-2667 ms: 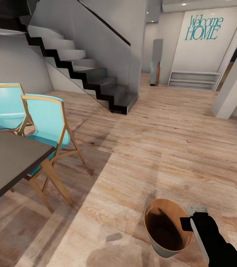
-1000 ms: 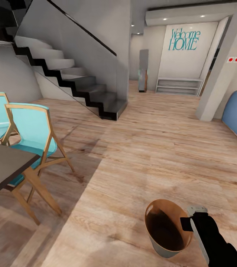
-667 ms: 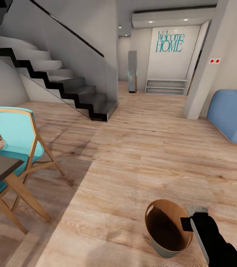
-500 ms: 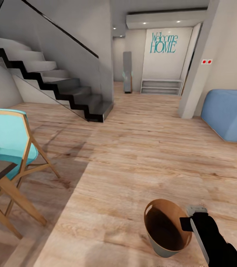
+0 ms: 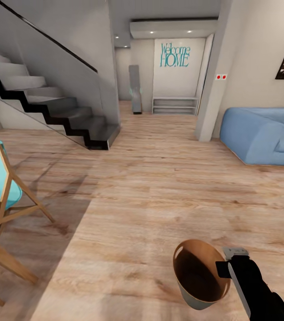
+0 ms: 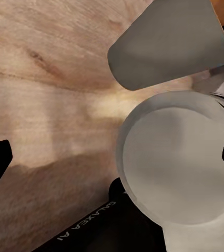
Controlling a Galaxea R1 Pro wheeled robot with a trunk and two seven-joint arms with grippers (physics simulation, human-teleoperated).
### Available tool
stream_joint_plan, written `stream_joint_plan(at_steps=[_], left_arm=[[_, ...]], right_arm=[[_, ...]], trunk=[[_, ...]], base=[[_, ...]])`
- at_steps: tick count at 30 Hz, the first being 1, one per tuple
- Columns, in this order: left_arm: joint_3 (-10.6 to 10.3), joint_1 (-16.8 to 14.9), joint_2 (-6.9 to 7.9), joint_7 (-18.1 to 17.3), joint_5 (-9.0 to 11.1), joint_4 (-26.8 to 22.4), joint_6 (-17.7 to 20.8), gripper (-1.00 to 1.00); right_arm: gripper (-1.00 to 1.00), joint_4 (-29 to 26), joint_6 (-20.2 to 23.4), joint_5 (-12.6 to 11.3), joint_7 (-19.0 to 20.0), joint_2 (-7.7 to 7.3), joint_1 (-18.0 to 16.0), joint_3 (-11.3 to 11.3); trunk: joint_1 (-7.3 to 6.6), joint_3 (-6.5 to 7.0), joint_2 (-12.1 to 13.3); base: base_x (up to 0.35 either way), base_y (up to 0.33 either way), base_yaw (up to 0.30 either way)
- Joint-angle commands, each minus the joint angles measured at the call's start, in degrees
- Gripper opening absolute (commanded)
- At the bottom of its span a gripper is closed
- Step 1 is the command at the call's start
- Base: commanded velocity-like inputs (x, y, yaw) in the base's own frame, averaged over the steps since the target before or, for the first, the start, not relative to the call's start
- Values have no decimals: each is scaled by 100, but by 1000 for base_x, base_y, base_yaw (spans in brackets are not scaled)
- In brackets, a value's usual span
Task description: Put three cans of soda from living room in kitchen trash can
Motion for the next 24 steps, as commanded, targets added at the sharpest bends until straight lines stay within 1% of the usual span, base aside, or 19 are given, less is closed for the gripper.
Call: stream_joint_plan(at_steps=[1,24], left_arm=[[0,0,0,0,0,0,0,100],[0,1,0,3,0,3,0,100]], right_arm=[[-100,-1,0,-29,0,0,-2,1],[-100,-1,0,-29,0,0,-2,1]], trunk=[[0,6,0],[0,125,0]], base=[[-3,-5,-232],[0,-11,-232]])
